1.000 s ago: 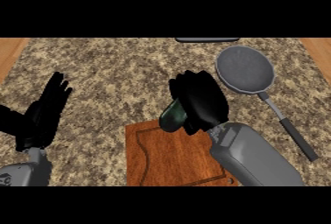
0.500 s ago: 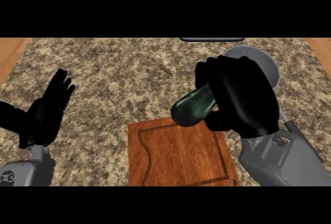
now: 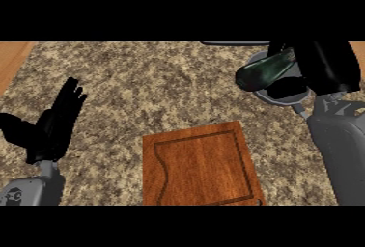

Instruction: Pick the eggplant from the cutting board and place it in the pan

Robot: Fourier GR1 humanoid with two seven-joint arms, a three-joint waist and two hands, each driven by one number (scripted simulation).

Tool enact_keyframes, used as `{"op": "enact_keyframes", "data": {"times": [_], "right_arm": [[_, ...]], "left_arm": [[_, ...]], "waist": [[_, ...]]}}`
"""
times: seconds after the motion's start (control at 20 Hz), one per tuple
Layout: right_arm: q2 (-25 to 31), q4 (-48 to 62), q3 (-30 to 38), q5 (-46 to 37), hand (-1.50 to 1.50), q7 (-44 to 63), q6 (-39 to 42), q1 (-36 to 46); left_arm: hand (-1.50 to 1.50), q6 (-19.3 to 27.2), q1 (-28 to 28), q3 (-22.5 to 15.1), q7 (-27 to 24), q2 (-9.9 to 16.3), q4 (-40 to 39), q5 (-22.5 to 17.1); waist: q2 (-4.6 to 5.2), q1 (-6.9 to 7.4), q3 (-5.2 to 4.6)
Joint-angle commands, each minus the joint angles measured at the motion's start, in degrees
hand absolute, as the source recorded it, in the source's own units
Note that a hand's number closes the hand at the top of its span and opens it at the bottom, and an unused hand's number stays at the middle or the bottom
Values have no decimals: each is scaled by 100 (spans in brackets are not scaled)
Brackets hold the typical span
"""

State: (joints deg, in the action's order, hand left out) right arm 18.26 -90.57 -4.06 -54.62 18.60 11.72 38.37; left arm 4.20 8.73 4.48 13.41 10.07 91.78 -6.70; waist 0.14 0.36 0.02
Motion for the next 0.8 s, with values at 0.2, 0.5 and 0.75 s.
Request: {"op": "enact_keyframes", "data": {"times": [0.2,0.5,0.75], "right_arm": [[449,2495,1114,371,150,-1789,-1315,404],[532,4393,1379,491,150,-3062,-1957,887],[433,5785,1395,361,150,-3896,-2470,1241]], "left_arm": [[0,44,74,-104,260,-77,146,54],[0,-63,267,-47,-106,-112,-301,71],[0,-33,351,-9,-24,-53,-200,107]], "waist": [[23,94,3],[46,120,2],[76,195,6]]}}
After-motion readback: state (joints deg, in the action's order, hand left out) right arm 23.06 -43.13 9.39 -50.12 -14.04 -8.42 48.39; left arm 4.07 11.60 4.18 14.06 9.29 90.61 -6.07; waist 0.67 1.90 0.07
